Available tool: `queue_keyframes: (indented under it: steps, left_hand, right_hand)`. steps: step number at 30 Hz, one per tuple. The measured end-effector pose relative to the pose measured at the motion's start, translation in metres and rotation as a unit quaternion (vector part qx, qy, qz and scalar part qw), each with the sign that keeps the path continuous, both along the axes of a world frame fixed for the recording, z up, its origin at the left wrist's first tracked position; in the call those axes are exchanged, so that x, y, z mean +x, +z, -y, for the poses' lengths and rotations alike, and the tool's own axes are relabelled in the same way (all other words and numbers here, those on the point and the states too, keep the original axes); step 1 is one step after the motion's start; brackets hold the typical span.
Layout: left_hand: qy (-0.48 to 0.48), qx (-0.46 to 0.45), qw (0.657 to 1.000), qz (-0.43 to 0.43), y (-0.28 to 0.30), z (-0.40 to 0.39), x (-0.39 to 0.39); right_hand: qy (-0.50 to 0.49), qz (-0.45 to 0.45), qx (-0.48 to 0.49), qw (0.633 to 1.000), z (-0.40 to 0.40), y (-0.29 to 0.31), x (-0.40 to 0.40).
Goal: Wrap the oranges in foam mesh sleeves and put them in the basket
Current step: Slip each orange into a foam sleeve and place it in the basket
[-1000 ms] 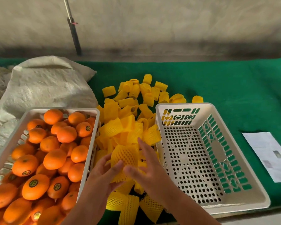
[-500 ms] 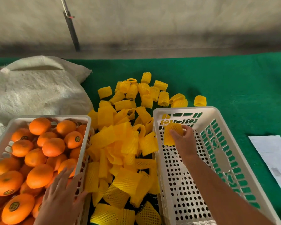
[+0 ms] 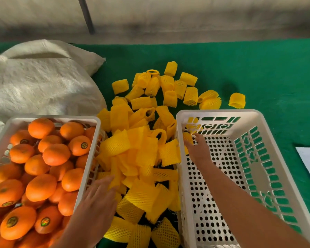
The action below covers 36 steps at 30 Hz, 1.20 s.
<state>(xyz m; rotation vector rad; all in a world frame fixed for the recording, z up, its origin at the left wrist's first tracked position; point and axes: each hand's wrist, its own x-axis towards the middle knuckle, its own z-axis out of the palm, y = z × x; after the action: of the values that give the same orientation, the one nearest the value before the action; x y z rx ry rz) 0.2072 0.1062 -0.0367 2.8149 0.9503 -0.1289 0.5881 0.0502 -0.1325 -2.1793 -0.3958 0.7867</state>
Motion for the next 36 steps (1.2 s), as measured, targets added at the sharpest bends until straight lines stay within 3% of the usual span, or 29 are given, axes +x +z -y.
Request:
queue_keyframes:
  steps: [3,6,8,10,15,19,23,30,33,36]
  left_hand:
    - [-0.049,-0.027,0.997,0.054,0.005,-0.002,0.062]
    - [-0.068,-0.118,0.988,0.07,-0.009,-0.001,0.122]
    - [-0.099,-0.118,0.987,0.036,-0.023,0.003,0.152]
    - [-0.064,-0.157,0.985,-0.033,-0.038,0.003,0.173]
    - [-0.048,-0.17,0.984,-0.037,-0.063,0.004,0.189]
    - [0.007,-0.179,0.982,0.066,-0.055,0.013,0.166]
    - [-0.004,-0.216,0.962,0.167,-0.023,0.023,0.108]
    - [0.003,-0.212,0.95,0.23,0.024,0.039,0.022]
    - [0.02,-0.212,0.943,0.256,0.031,0.048,-0.001]
    - [0.051,-0.181,0.943,0.274,0.037,0.06,-0.015]
  right_hand:
    - [0.004,0.023,0.036,0.999,0.027,0.027,-0.017]
    - [0.014,0.03,0.077,0.996,0.059,0.062,-0.047]
    - [0.024,0.036,0.095,0.995,0.079,0.083,-0.069]
    - [0.03,0.04,0.111,0.993,0.096,0.098,-0.089]
    - [0.043,0.065,0.121,0.99,0.12,0.117,-0.121]
    - [0.059,0.088,0.13,0.986,0.117,0.126,-0.132]
    - [0.094,0.113,0.153,0.977,0.096,0.137,-0.14]
    - [0.24,0.107,0.152,0.953,0.061,0.152,-0.181]
    - [0.243,0.103,0.169,0.95,0.053,0.154,-0.201]
    - [0.233,0.163,0.168,0.944,0.05,0.157,-0.215]
